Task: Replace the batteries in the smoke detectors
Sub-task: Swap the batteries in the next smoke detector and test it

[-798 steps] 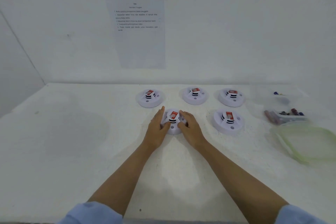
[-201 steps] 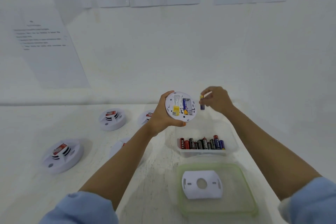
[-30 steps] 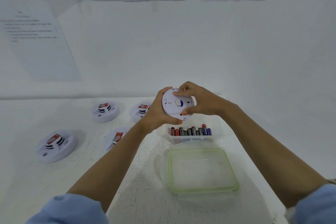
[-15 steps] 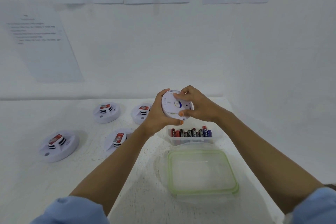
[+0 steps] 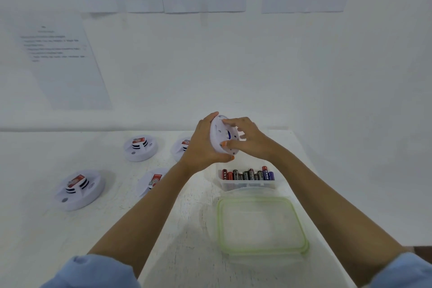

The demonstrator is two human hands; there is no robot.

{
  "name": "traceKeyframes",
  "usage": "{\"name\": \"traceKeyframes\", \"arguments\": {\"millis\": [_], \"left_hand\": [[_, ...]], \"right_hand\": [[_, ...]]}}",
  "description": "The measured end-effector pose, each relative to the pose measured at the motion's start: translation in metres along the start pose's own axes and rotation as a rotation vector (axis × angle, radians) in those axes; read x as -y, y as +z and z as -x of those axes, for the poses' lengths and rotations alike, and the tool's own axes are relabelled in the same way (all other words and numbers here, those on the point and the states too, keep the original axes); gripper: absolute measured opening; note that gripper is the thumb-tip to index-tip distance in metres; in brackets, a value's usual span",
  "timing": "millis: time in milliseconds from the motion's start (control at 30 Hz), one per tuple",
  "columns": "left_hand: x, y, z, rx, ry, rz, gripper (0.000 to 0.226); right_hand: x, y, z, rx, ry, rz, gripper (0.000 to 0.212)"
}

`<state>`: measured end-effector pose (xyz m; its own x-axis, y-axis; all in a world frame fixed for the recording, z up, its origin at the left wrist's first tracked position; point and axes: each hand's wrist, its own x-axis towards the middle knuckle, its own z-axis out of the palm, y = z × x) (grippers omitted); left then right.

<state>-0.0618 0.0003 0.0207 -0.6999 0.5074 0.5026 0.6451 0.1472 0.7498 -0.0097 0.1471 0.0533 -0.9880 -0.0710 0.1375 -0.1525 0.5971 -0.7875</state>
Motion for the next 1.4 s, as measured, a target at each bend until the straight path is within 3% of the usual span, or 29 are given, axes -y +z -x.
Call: {"name": "traceKeyframes", "arguments": {"millis": [133,233,333,433,533,667,767,900,1033,1200,1400], "left_hand": [[0.012,-0.013,0.003,-0.046,-0.036,-0.217,0.107],[0.021,-0.03,0.004,-0.15,0.134,-0.542,0.104],[0.028,-0.054,0.007,-0.178,0.219,-0.626,0.105],[0.039,-0.084,0.015,-0.06,0.107,-0.448,0.11],[0.055,-0.119,0.029,-0.027,-0.011,-0.154,0.106],[0.066,-0.171,0.044,-0.08,-0.284,0.143,0.078],[0.079,-0.212,0.054,0.005,-0.477,0.393,0.061],[0.096,-0.248,0.064,0.032,-0.51,0.561,0.062],[0.112,-0.274,0.076,-0.049,-0.499,0.592,0.066],[0.14,-0.311,0.091,-0.101,-0.515,0.541,0.063],[0.181,-0.351,0.097,-0.074,-0.552,0.52,0.066]], "right_hand": [[0.015,0.02,-0.003,-0.03,0.006,-0.175,0.056],[0.023,0.045,-0.012,-0.075,-0.024,-0.251,0.059],[0.033,0.07,-0.027,-0.153,-0.061,-0.262,0.071],[0.044,0.098,-0.044,-0.218,-0.036,-0.418,0.075],[0.059,0.131,-0.062,-0.216,0.029,-0.679,0.063],[0.081,0.165,-0.085,-0.232,0.137,-0.988,0.053],[0.097,0.188,-0.101,-0.205,0.173,-1.128,0.052],[0.114,0.215,-0.119,-0.152,0.182,-1.215,0.054],[0.126,0.236,-0.136,-0.058,0.22,-1.031,0.056],[0.136,0.269,-0.156,0.09,0.268,-0.77,0.078],[0.144,0.324,-0.194,0.025,0.297,-0.784,0.085]]}}
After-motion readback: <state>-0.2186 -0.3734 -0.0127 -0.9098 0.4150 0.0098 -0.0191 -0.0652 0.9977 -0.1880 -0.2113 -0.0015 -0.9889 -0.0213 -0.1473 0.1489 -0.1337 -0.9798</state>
